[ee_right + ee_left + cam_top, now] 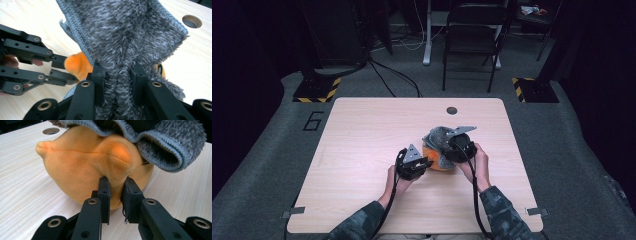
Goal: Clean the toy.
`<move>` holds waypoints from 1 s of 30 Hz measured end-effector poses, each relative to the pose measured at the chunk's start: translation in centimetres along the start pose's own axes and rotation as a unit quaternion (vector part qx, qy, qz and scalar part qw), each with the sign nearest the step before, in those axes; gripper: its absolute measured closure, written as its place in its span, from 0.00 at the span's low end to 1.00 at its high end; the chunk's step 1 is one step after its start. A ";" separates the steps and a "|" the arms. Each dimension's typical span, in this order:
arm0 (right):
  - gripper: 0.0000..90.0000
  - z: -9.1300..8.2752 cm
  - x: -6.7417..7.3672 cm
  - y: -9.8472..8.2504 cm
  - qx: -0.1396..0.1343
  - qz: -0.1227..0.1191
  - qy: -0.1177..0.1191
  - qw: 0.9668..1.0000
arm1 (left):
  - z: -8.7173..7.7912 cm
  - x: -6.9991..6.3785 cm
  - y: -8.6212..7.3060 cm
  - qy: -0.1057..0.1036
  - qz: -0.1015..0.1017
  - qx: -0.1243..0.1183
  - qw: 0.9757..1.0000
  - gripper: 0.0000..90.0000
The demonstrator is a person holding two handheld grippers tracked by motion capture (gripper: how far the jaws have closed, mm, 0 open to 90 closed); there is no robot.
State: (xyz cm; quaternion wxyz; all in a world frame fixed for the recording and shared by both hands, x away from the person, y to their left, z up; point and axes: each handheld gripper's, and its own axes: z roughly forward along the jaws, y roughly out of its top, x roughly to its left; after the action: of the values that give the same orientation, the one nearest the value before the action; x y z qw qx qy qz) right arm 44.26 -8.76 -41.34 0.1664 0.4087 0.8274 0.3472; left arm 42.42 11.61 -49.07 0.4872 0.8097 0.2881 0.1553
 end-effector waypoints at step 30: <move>0.78 1.9 -6.4 -3.2 0.068 0.075 -0.058 0.993 | 0.0 0.3 -0.1 0.000 -0.004 0.000 1.000 0.86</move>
State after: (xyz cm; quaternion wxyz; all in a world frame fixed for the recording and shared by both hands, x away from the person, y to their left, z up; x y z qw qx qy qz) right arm 47.40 -14.35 -45.00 0.1590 0.4996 0.8050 0.2776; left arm 42.60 11.84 -49.16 0.4875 0.8089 0.2910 0.1530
